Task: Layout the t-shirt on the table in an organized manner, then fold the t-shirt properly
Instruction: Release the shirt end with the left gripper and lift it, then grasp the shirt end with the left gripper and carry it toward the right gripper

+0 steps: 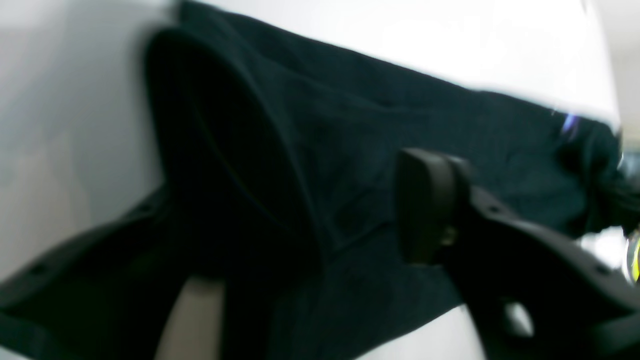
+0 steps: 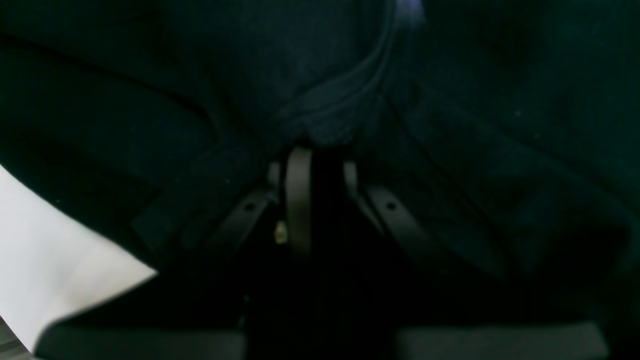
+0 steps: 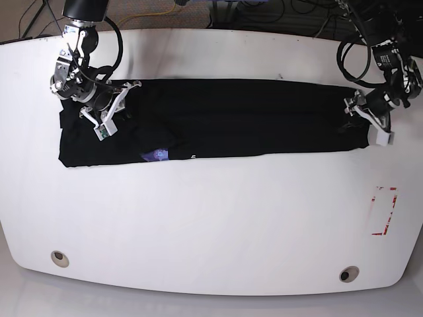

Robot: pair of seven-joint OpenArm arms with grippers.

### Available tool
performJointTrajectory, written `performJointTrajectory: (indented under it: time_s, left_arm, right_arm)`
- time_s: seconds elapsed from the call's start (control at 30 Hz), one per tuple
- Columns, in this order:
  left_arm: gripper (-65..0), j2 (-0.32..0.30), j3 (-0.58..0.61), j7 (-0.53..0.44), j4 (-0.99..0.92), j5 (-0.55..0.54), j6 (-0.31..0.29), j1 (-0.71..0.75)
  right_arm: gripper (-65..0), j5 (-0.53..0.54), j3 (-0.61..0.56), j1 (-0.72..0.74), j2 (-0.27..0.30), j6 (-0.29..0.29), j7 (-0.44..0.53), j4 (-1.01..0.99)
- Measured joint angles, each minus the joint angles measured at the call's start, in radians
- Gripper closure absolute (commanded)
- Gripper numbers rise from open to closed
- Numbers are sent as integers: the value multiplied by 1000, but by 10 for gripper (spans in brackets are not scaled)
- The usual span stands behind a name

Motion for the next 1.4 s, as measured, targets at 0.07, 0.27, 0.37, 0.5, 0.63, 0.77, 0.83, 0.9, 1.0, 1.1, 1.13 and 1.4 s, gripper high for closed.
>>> performJointTrajectory:
  time_s: [0.07, 0.27, 0.37, 0.5, 0.63, 0.77, 0.83, 0.9, 1.0, 1.1, 1.13, 1.4]
  left_arm:
    - [-92, 7, 7, 8, -1, 10, 0, 0]
    - [-17, 11, 7, 13, -3, 27, -5, 8]
    - [-18, 12, 8, 19, 27, 56, -4, 8]
    - [-18, 23, 12, 51, 126, 116, 0, 23]
    - [-18, 25, 37, 79, 269, 143, 2, 43]
    - [-18, 19, 81, 110, 429, 148, 33, 56]
    - [-18, 16, 110, 134, 507, 152, 56, 61]
    - [-18, 15, 142, 141, 576, 160, 88, 66]
    - [-19, 9, 206, 150, 661, 157, 103, 69]
    - [-19, 10, 277, 149, 700, 156, 120, 66]
    - [-19, 12, 300, 151, 706, 155, 125, 63]
    - [-22, 132, 393, 182, 706, 169, 132, 42]
  right_arm:
    - [-55, 0, 0, 0, 0, 0, 1, 0]
    - [-55, 0, 0, 0, 0, 0, 0, 0]
    - [-55, 0, 0, 1, 0, 0, -1, 0]
    - [-55, 1, 0, 1, 0, 0, -1, 0]
    - [-55, 0, 0, 10, -3, 0, -11, 0]
    - [-55, -1, 0, 15, -5, 0, -13, -1]
    - [-55, -2, 0, 17, -5, 0, -13, -1]
    - [-55, -4, 0, 17, -5, 0, -13, -1]
    - [-55, -4, 0, 17, -5, 0, -13, -1]
    - [-55, -4, 0, 17, -5, 0, -13, -1]
    - [-55, -4, 0, 17, -5, 0, -13, -1]
    - [-55, -7, 1, 18, -14, 0, -13, -1]
